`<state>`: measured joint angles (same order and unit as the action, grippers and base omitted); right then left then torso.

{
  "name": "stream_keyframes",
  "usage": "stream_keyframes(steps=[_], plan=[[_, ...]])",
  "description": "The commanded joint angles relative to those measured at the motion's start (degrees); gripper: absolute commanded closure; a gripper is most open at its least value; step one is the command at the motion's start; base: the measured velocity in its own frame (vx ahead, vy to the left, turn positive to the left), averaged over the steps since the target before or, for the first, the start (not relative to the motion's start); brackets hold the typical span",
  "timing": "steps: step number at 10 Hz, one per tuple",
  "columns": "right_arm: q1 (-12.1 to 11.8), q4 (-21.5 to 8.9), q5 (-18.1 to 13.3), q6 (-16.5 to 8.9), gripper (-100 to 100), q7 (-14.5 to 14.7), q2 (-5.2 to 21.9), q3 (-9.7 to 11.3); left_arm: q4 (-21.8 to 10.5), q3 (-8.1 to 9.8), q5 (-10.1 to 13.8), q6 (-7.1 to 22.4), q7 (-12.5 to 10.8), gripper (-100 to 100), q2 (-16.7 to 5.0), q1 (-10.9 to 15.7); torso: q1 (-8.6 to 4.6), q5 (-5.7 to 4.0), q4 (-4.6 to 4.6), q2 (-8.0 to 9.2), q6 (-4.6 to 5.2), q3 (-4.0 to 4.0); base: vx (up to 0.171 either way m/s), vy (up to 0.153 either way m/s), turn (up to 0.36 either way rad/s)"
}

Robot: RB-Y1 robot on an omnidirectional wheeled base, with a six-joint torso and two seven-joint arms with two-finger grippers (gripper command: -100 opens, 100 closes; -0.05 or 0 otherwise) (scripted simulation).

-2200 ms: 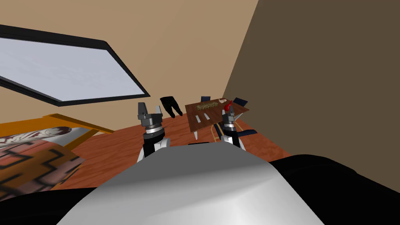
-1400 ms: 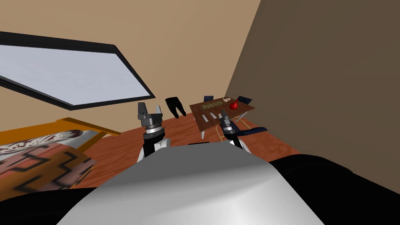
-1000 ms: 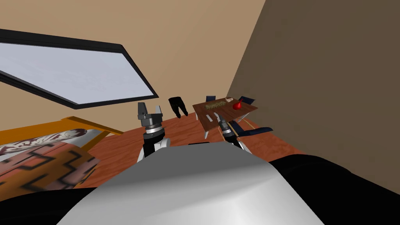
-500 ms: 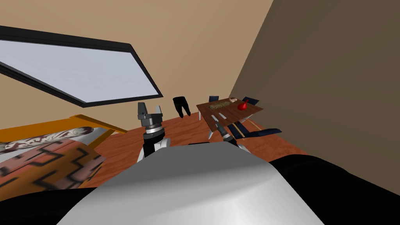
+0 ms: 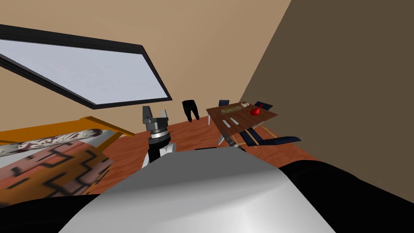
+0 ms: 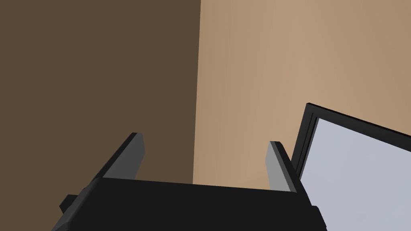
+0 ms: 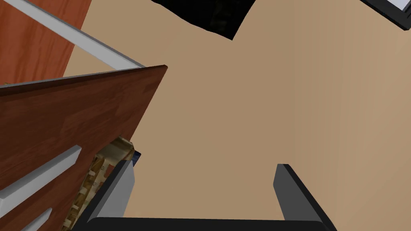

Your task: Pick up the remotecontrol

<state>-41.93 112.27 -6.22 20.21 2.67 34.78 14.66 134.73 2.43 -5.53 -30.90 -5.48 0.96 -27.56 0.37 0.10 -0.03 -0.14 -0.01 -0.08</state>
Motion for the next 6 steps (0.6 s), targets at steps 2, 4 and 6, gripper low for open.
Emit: stream_keyframes(steps=[2,4,6], plan=[[-1.1,-3.77,-0.82,-0.18,-100,-0.09,4.05,2.09,0.0,0.0,0.0,0.0,0.0,0,0.0,0.0,-0.04,0.0,0.0,0.01,0.0,0.0,0.05,0.109,0.067],[-2.04,-7.11,-1.47,-0.49,-100,-0.14,6.44,3.66,0.0,0.0,0.0,0.0,0.0,0,0.0,0.0,-0.05,0.0,-0.02,-0.09,0.0,-0.05,0.071,0.103,0.073],[-2.91,-10.08,-2.13,-0.76,-100,-0.28,9.13,5.28,0.0,0.0,0.0,0.0,0.0,0,0.0,0.0,-0.12,-0.01,-0.02,-0.08,0.01,-0.05,0.064,0.081,0.09]])
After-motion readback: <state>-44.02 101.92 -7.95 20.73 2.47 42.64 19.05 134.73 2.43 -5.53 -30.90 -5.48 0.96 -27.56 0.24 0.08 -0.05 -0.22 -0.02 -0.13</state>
